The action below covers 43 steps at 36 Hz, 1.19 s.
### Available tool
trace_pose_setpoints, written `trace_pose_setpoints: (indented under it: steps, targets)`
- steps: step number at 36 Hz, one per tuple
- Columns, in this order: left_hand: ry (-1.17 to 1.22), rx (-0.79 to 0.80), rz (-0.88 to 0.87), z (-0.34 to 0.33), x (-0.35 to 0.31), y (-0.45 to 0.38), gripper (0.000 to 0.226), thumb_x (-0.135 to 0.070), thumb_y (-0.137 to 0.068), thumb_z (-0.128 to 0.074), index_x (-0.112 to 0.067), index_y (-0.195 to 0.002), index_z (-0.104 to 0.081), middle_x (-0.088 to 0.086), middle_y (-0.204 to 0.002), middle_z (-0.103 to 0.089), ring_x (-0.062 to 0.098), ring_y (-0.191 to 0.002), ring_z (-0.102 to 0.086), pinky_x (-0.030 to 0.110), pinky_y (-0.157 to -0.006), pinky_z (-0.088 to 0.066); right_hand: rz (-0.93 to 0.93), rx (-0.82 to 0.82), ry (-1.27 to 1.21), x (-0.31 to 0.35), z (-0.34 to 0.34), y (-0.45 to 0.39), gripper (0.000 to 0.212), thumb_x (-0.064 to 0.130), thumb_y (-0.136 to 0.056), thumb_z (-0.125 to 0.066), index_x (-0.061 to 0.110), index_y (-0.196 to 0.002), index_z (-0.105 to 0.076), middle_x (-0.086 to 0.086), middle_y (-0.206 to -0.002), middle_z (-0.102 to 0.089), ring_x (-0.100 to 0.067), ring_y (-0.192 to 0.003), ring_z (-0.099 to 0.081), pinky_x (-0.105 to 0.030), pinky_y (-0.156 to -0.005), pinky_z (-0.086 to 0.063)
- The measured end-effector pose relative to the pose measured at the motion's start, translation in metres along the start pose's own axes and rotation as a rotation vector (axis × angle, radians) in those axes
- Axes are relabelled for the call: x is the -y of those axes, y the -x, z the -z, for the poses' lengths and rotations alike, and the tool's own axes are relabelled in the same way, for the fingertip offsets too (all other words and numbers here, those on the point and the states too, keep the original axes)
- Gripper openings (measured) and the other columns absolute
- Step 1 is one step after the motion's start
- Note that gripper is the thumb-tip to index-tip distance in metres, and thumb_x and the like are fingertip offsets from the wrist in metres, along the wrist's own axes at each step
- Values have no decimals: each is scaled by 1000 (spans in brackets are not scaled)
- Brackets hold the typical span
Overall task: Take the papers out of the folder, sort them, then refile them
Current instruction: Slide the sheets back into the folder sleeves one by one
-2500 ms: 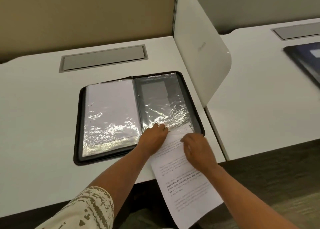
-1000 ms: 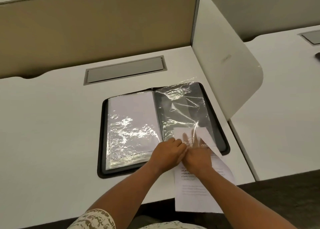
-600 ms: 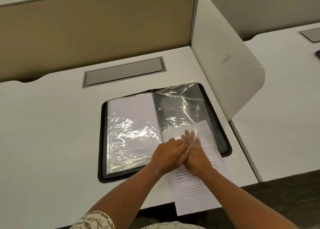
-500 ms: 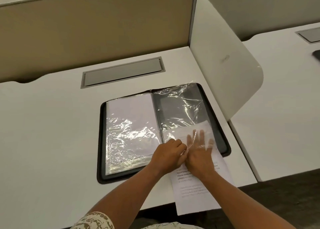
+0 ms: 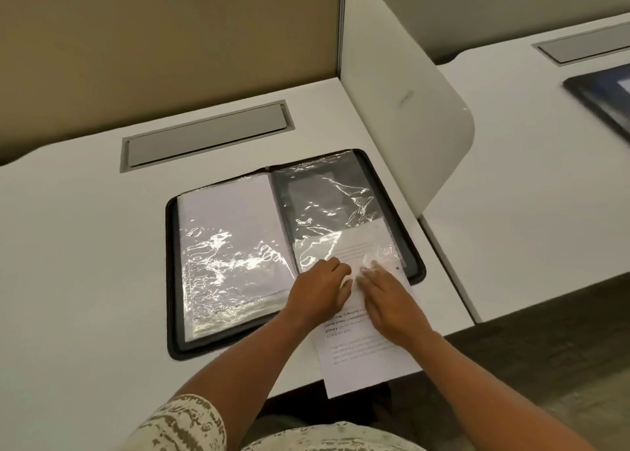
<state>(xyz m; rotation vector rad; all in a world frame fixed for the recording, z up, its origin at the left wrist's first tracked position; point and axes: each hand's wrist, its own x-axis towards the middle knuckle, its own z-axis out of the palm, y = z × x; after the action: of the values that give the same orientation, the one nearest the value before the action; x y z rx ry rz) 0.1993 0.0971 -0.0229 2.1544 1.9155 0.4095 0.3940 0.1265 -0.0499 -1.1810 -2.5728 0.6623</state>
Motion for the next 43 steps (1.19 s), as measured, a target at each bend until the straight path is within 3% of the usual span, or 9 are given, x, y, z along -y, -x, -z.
trace_pose_setpoints:
  steps: [3, 8, 13, 17, 21, 25, 30, 36, 43]
  targets:
    - [30, 49, 39, -4, -6, 0, 26, -38, -98, -48, -23, -116, -61, -5, -108, -61, 16, -95, -58, 37, -68, -54, -54, -136, -51, -1, 10, 19, 36, 28, -99, -44, 10, -117, -70, -4, -116, -69, -19, -108, -63, -35, -94, -55]
    - [-58, 124, 21, -16, -9, 2, 25, -35, -101, -43, -18, -106, -60, -3, -102, -57, 20, -94, -55, 30, -60, -38, -429, -367, -296, -6, 27, 50, 15, 10, -99, -57, 16, -108, -68, 8, -96, -65, -2, -85, -60, -15, -74, -47]
    - [-48, 177, 79, -17, -13, -2, 37, -49, -99, -48, -20, -122, -55, -2, -114, -55, 20, -105, -52, 37, -69, -50, -898, -536, -667, -13, 31, 86, 17, 12, -100, -56, 22, -93, -68, 1, -87, -67, -18, -79, -63, -30, -69, -54]
    - [-39, 170, 101, -18, -14, -4, 41, -52, -98, -49, -22, -126, -53, -2, -117, -53, 19, -105, -53, 38, -71, -52, -1095, -503, -844, -18, 21, 117, 16, 18, -101, -55, 10, -99, -69, -9, -83, -64, -20, -74, -59, -31, -61, -51]
    - [-36, 141, 94, -20, -15, -4, 35, -47, -100, -48, -20, -122, -57, -1, -114, -54, 20, -101, -54, 36, -68, -50, -1225, -270, -1042, -18, 6, 140, 33, 39, -99, -59, 7, -98, -66, -9, -76, -63, -20, -67, -60, -34, -62, -52]
    - [-46, 125, 77, -21, -12, -6, 29, -40, -102, -46, -20, -117, -60, 0, -108, -55, 21, -95, -56, 35, -63, -46, -1224, -50, -1211, -6, -3, 153, 54, 55, -87, -63, 4, -103, -69, -15, -88, -73, -29, -81, -72, -40, -77, -59]
    - [-29, 124, 73, -19, -13, -8, 28, -39, -102, -47, -18, -115, -61, 0, -105, -54, 22, -95, -56, 37, -66, -50, -1181, 15, -1525, 13, -6, 150, 38, 28, -93, -68, 0, -118, -65, -20, -111, -73, -33, -106, -71, -39, -86, -58]
    - [-12, 58, 47, -18, -13, -2, 36, -45, -96, -56, -16, -117, -62, 2, -104, -55, 21, -95, -50, 33, -70, -42, -1204, -34, -1577, 33, -8, 132, 16, 10, -97, -61, -1, -108, -65, -20, -102, -73, -29, -95, -75, -30, -71, -62]
    - [-64, -15, 35, -20, -3, -2, 40, -43, -90, -65, -16, -120, -63, 4, -115, -59, 24, -104, -51, 39, -84, -49, -1189, -146, -1543, 42, -1, 118, 20, 16, -101, -56, 0, -110, -65, -16, -89, -72, -27, -80, -74, -32, -66, -60]
